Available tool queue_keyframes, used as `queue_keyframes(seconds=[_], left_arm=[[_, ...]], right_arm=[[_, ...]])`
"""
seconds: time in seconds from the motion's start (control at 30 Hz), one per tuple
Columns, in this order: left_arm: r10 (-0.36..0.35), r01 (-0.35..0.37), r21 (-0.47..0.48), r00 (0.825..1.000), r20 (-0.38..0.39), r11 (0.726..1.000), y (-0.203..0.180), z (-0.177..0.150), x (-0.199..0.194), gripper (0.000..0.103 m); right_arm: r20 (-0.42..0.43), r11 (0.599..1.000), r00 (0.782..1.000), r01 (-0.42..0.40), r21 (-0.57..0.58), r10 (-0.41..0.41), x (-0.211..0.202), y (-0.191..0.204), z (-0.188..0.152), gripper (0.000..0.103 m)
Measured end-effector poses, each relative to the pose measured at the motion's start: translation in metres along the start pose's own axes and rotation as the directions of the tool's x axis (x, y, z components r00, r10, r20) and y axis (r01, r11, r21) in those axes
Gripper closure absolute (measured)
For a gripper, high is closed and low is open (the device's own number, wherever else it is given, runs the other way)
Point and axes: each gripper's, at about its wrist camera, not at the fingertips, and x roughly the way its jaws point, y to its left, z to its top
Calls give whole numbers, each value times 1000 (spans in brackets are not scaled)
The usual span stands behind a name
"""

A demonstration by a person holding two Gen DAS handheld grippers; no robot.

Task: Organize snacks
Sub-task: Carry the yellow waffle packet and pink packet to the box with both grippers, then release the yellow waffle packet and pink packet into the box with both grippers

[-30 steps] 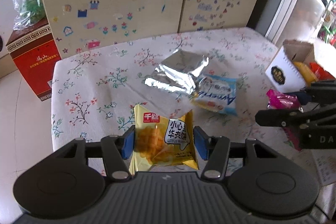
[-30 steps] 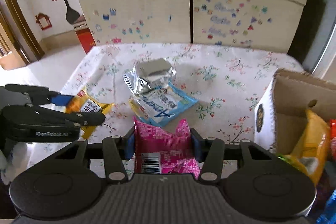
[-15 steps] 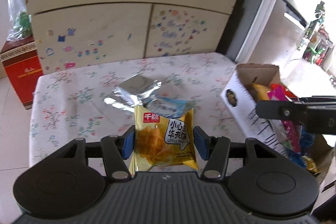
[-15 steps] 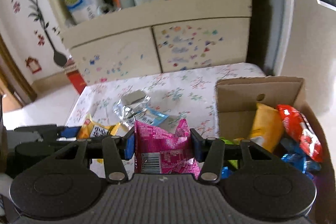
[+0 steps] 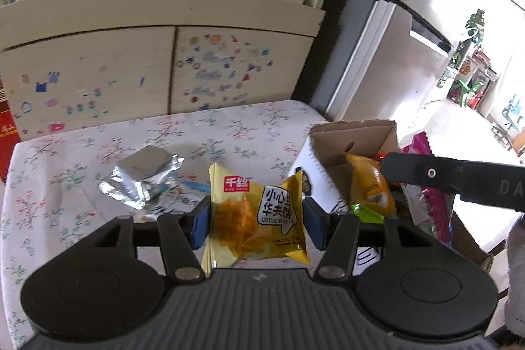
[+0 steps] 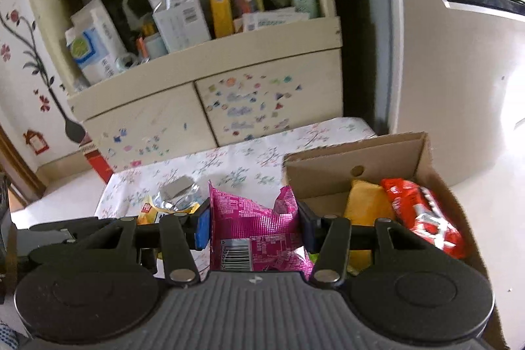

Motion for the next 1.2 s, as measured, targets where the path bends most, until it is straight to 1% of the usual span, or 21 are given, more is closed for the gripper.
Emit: queue_keyframes(seconds=[0.13, 0.27, 0.4, 0.53, 0.77, 0.9, 1.03, 1.13, 1.2], left_arm=[[-26, 26, 10, 1000, 9, 1000, -12, 5, 4, 46], [-56, 56, 15, 998, 12, 998, -23, 9, 10, 46], [-86, 86, 23, 996, 13, 996, -35, 13, 17, 46], [-111, 111, 34, 994, 13, 993, -45, 15, 23, 46], [-129, 128, 65, 992, 6, 990, -63, 18, 37, 46], [-151, 151, 71, 988, 1, 986, -73, 19, 45, 46], [-171, 171, 83, 985, -6, 982, -84, 19, 53, 46], [-188, 189, 81, 982, -14, 979, -92, 19, 60, 46], [-209, 210, 80, 978, -19, 975, -97, 18, 64, 43]], right_arm=[[31, 999, 999, 26, 38, -27, -12, -16, 5, 45], [53, 993, 996, 64, 102, -70, -24, -35, 7, 45], [72, 980, 992, 92, 176, -106, -38, -55, 5, 45], [69, 963, 986, 129, 239, -149, -46, -70, -2, 45], [32, 928, 980, 174, 330, -196, -53, -88, -17, 45], [14, 903, 973, 209, 374, -231, -58, -96, -25, 45], [-22, 868, 973, 213, 448, -228, -58, -106, -34, 45], [-48, 852, 969, 238, 466, -244, -58, -108, -38, 44], [-63, 847, 966, 250, 468, -251, -56, -108, -39, 41]])
